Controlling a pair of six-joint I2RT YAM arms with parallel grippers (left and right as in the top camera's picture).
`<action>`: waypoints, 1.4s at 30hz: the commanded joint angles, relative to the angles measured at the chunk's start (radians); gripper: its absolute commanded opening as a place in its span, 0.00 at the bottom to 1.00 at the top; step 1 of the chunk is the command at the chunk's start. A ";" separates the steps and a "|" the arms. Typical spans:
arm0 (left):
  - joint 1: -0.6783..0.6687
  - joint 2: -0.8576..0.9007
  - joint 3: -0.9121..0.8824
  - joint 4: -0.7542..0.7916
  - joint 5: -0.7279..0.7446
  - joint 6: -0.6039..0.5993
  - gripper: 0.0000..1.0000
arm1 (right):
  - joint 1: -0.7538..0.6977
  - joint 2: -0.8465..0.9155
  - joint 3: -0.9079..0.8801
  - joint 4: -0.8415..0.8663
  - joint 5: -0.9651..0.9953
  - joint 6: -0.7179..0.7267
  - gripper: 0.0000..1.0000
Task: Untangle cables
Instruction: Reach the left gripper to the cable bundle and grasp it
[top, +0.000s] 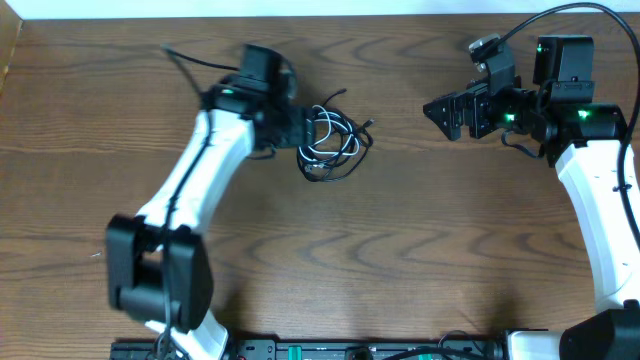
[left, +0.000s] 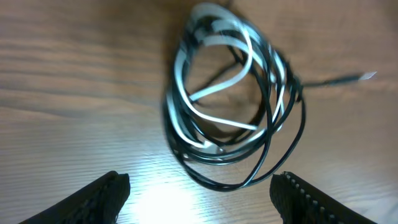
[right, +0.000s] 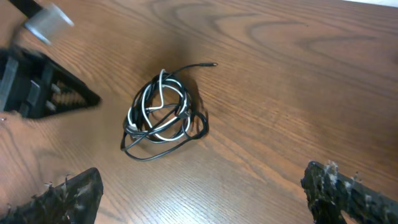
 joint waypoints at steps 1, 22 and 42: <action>-0.059 0.046 0.011 -0.002 0.011 0.027 0.78 | 0.006 0.006 0.018 -0.007 0.026 0.013 0.99; -0.156 0.225 0.010 0.028 -0.003 0.108 0.42 | 0.006 0.017 0.018 -0.023 0.045 0.012 0.99; -0.178 0.214 -0.028 0.055 0.009 0.103 0.07 | 0.006 0.017 0.018 -0.024 0.048 0.012 0.99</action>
